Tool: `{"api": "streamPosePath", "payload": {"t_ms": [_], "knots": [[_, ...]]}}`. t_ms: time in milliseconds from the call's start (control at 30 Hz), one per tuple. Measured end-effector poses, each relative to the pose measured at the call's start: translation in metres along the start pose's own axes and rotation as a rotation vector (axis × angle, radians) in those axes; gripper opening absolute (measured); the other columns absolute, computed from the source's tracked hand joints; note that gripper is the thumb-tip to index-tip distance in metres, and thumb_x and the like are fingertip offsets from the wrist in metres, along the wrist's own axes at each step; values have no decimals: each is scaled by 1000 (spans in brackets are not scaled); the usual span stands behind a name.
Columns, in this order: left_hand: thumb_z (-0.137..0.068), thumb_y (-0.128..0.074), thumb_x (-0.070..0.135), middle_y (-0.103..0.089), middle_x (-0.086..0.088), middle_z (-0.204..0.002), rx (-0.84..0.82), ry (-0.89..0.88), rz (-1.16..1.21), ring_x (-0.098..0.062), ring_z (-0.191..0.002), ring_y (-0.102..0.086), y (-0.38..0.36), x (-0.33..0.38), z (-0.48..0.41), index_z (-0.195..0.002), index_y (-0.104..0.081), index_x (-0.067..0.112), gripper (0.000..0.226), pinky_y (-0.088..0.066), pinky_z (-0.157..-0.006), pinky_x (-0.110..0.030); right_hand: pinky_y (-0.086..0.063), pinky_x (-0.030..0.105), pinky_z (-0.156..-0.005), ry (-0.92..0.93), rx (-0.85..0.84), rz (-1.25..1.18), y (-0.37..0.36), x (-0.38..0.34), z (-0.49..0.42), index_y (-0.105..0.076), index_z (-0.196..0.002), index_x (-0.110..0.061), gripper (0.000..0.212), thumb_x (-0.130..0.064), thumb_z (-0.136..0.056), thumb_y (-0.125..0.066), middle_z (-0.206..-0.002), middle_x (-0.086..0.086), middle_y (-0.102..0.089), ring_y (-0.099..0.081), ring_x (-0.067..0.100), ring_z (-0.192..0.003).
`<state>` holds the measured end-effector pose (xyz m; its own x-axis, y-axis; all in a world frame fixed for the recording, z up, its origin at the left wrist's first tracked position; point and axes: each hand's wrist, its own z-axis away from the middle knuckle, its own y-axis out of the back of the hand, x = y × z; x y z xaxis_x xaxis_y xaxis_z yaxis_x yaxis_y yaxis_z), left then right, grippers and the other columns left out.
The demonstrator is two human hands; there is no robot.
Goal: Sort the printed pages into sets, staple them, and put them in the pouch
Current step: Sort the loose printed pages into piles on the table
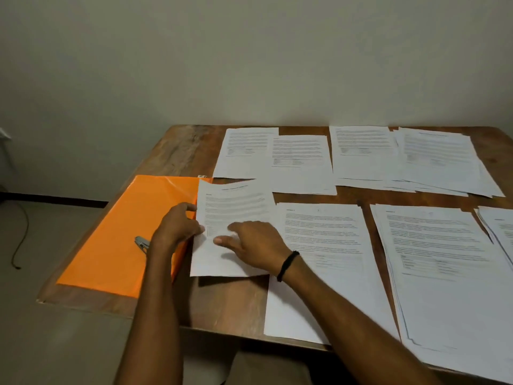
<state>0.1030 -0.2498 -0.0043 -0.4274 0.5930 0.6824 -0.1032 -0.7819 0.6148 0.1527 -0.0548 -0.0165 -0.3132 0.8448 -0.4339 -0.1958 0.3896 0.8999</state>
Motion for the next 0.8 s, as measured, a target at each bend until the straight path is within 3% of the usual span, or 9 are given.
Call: {"api": "streamPosePath", "payload": {"t_ms": [67, 133, 233, 300, 400, 567, 667, 800], "knots": [[-83, -71, -1, -68, -15, -107, 6, -9, -125, -28, -92, -66, 2, -2, 6, -135, -53, 13, 56, -58, -79, -43, -44, 40, -92, -19, 59, 111, -15, 6, -5, -63, -122, -14, 51, -57, -96, -52, -121, 9, -66, -60, 29, -110], [-86, -64, 1, -65, -14, -109, 40, -20, -235, -27, -88, -63, 4, -2, 13, -136, -52, 16, 54, -52, -62, -36, -32, 48, -110, -73, 14, 169, -29, 13, -6, -55, -132, -15, 55, -54, -94, -57, -141, 14, -51, -45, 36, -132], [-89, -59, 6, -59, -16, -128, 120, -12, -382, -34, -110, -58, 6, -5, 14, -139, -51, 14, 52, -51, -80, -36, -13, 54, -121, -100, -45, 141, -42, 17, -1, -44, -144, -18, 63, -56, -95, -54, -160, 16, -28, -22, 36, -148], [-90, -60, 9, -58, -17, -128, 168, 18, -467, -37, -114, -57, 4, -6, 15, -131, -53, 8, 42, -43, -80, -34, -8, 54, -122, -94, -10, 143, -48, 14, 4, -39, -148, -19, 65, -56, -96, -51, -162, 16, -23, -17, 36, -150], [-89, -64, 17, -59, -20, -123, 245, -47, -496, -39, -112, -55, -7, -5, 15, -116, -55, 5, 30, -39, -76, -35, -10, 56, -120, -90, 43, 199, -57, 6, 8, -41, -148, -19, 67, -60, -96, -49, -160, 17, -28, -23, 37, -147], [-87, -73, 26, -56, -16, -139, 149, -246, -447, -33, -127, -51, -50, 16, 9, -139, -50, 10, 59, -43, -101, -38, -10, 56, -119, -87, 88, 192, -63, -1, 13, -46, -144, -19, 66, -58, -93, -54, -152, 15, -41, -33, 35, -140], [-87, -74, 30, -56, -12, -139, 107, -269, -473, -30, -124, -53, -73, 24, 4, -139, -50, 14, 59, -45, -100, -39, -10, 56, -120, -94, 64, 151, -57, 1, 15, -45, -145, -14, 62, -47, -94, -57, -146, 13, -47, -38, 32, -137], [-89, -71, 26, -60, -13, -135, 101, -313, -451, -30, -120, -57, -85, 38, -6, -135, -54, 11, 51, -47, -96, -38, -37, 44, -104, -145, 165, 60, -24, 21, 4, -64, -124, -17, 36, -36, -96, -52, -116, 8, -69, -61, 30, -112]]}}
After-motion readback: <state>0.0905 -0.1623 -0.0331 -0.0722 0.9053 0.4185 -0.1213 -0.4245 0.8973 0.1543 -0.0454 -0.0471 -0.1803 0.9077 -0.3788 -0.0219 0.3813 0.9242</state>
